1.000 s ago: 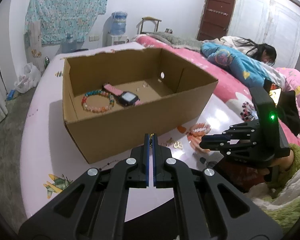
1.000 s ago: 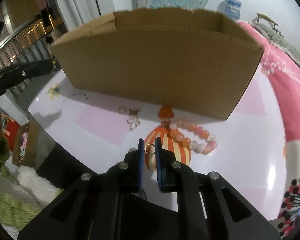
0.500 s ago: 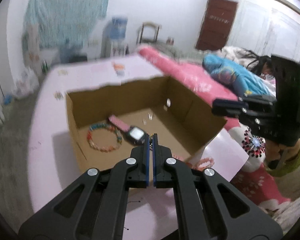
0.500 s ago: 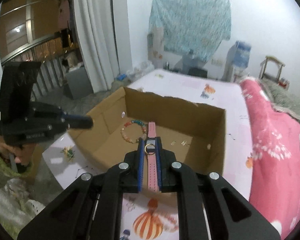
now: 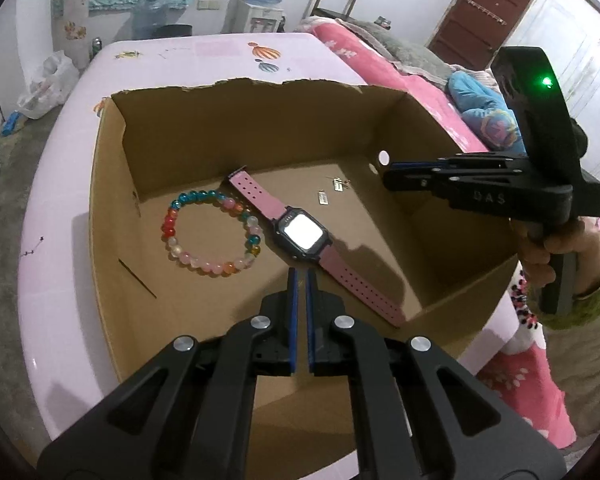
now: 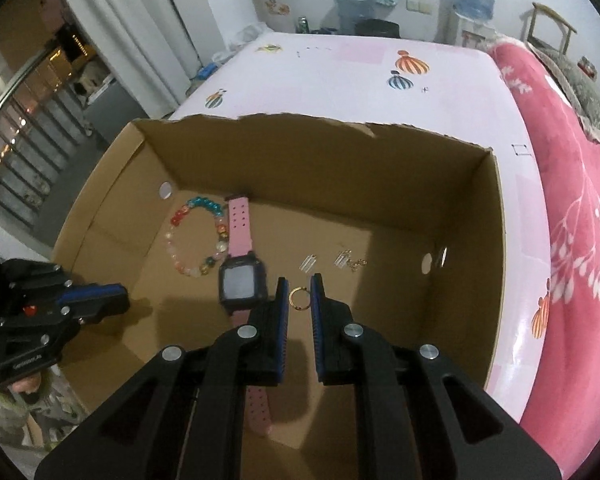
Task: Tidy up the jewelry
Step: 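Carry the gold ring in the right tool over the box and open, then withdraw both tools from the box back over the table charms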
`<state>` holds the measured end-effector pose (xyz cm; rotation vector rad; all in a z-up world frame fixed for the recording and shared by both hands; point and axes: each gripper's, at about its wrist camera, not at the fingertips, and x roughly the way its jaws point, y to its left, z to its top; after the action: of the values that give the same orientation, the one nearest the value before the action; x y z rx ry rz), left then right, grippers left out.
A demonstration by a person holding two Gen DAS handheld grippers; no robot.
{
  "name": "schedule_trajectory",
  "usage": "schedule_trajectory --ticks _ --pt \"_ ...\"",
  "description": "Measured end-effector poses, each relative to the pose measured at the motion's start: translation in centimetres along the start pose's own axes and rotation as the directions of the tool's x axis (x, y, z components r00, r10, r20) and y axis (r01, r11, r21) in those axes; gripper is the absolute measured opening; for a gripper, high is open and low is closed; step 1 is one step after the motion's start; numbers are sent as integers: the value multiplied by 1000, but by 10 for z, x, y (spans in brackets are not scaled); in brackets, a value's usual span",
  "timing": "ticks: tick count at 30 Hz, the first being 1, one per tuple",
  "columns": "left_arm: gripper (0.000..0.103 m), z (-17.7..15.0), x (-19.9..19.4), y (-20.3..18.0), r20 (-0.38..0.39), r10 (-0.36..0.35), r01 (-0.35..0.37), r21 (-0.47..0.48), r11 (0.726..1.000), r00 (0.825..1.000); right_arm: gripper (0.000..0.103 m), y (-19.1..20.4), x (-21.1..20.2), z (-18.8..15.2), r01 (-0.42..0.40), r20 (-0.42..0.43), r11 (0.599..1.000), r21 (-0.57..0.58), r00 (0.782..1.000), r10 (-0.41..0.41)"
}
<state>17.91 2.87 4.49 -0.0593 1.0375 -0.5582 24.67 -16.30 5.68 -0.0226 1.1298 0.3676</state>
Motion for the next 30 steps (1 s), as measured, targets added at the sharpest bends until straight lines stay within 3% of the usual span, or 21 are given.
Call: schedule_trajectory --ticks 4,11,14,20,25,30 --pt "11 1 -5 0 21 14 -14 5 1000 1000 12 -3 3 0 0 9 1000 13 1000 0" --pt "12 1 -15 3 56 31 -30 -6 1000 998 12 -12 -5 2 3 32 999 41 999 -4" --pt "13 0 -19 3 67 33 -33 -3 999 997 23 -15 -9 2 2 40 998 56 999 -4" --pt "14 -5 -34 1 114 25 -26 0 1000 993 29 -15 -27 2 -19 98 998 65 995 13" --pt "24 -15 -59 -3 180 25 -28 12 1000 983 40 -13 -63 -11 -79 203 994 76 977 62" --pt "45 -38 -84 -9 246 22 -33 41 999 969 46 -6 -96 -38 -144 292 986 78 949 115"
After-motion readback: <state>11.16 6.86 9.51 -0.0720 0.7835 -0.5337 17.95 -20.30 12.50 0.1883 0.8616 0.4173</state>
